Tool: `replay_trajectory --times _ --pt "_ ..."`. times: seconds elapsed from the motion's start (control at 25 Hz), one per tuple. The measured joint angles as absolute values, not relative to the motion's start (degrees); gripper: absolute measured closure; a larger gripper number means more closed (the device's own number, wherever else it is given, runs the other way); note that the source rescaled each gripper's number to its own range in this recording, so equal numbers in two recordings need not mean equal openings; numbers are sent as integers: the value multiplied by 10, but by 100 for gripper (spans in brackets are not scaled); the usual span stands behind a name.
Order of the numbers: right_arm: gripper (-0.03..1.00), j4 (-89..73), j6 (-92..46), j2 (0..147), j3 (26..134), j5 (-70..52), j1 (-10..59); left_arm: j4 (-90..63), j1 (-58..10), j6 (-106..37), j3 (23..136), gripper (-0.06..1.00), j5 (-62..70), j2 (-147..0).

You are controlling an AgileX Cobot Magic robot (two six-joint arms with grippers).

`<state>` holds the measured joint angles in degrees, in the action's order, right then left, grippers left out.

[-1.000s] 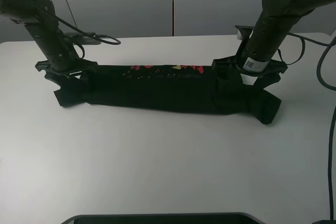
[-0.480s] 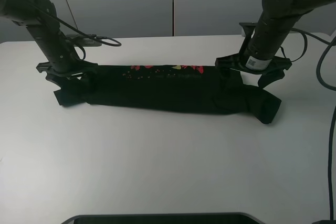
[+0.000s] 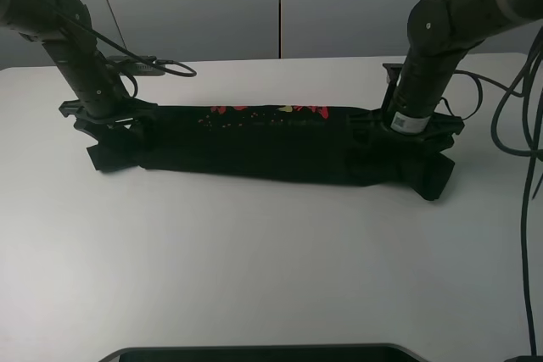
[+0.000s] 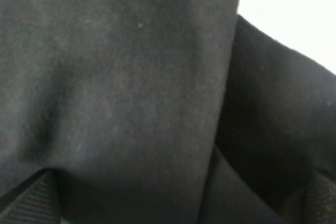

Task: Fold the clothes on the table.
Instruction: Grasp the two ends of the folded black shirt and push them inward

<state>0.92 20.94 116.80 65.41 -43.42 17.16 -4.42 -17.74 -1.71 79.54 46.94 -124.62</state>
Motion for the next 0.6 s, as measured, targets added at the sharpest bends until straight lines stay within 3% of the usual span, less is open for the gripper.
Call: replay_trajectory --times 0.32,0.44,0.6 --pt "-1 9 210 1183 658 -433 172 -44 -177 -25 795 -1 471 -1246" --pt "26 6 201 1184 659 -433 172 -44 -177 -26 795 -1 471 -1246" --pt "82 -15 195 1185 660 -429 172 -44 -177 -28 795 -1 473 -1246"
